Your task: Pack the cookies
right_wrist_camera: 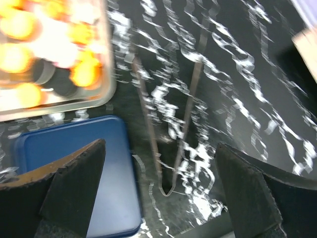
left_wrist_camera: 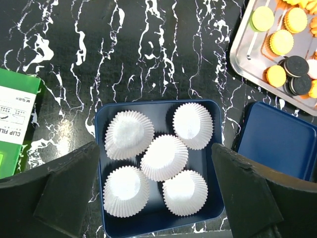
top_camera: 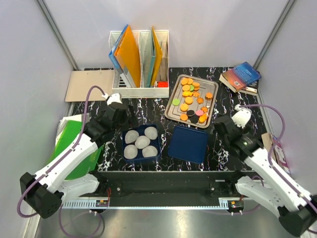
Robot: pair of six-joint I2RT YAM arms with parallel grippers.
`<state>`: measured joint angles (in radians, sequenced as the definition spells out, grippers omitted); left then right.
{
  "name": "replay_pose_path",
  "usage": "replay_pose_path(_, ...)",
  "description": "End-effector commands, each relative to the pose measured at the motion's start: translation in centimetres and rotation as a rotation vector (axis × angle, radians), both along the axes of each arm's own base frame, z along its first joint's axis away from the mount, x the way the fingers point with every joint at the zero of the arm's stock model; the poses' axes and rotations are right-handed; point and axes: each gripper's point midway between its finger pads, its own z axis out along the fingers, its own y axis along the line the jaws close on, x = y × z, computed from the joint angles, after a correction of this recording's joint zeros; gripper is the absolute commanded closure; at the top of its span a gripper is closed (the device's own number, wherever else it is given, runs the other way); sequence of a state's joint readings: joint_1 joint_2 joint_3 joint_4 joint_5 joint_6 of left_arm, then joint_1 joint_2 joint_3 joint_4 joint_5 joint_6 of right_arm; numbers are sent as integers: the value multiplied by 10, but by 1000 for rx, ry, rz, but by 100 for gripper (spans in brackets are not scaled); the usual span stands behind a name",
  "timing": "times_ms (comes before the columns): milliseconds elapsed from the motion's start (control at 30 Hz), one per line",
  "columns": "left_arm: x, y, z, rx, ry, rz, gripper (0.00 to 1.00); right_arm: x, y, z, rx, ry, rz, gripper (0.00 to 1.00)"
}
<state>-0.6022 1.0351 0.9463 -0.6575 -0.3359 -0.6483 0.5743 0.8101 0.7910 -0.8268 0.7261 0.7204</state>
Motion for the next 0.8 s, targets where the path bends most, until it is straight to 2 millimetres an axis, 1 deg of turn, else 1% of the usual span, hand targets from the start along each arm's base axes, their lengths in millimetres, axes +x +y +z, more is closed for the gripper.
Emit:
replay_pose_path(0,-4,-6,4,-43,-21,-30,1,-1,-22,-3,-73,38,-206,0)
replay_pose_path(33,-6,-6,6,-52,-30,-39,1,0,-17,-5,-54,54,-197,0)
replay_pose_path(100,-11,-10,2,-70,-31,-79,1,2,-8,-11,-31,78,-162,0)
replay_pose_path(133,-11,-12,11,-94,-74,-100,1,5,3,-18,1,94,-108,0)
replay_pose_path(167,-16,-16,6,-110,-69,-134,1,6,7,-23,16,99,-93,0)
replay_pose_path(200,-18,-18,7,-125,-86,-153,1,6,10,-28,28,106,-83,0)
replay_pose_path(233,-19,-21,18,-158,-137,-172,1,4,13,-40,48,119,-84,0)
replay_pose_path(267,-23,-24,11,-168,-131,-197,1,4,13,-48,58,138,-98,0)
replay_pose_path(333,-23,-27,18,-191,-175,-221,1,5,19,-50,86,158,-94,0)
replay_pose_path(433,-21,-31,15,-185,-167,-234,1,4,18,-67,106,217,-136,0)
replay_pose_path(467,-19,-31,16,-182,-164,-235,1,2,15,-77,104,255,-156,0)
replay_pose_path(500,-18,-32,14,-176,-154,-237,1,1,13,-84,131,285,-180,0)
replay_pose_path(533,-18,-33,7,-166,-124,-232,1,-2,8,-92,141,315,-209,0)
replay_pose_path(567,-17,-33,6,-164,-114,-230,1,-4,5,-100,146,347,-228,0)
replay_pose_path(600,-19,-34,3,-163,-97,-227,1,-5,6,-105,176,369,-231,0)
replay_pose_path(633,-18,-35,2,-164,-88,-229,1,-6,-2,-108,187,381,-260,0)
replay_pose_path(667,-19,-36,1,-166,-84,-236,1,-6,-3,-109,192,385,-265,0)
replay_pose_path(767,-20,-37,9,-180,-107,-245,1,-3,-14,-109,187,375,-292,0)
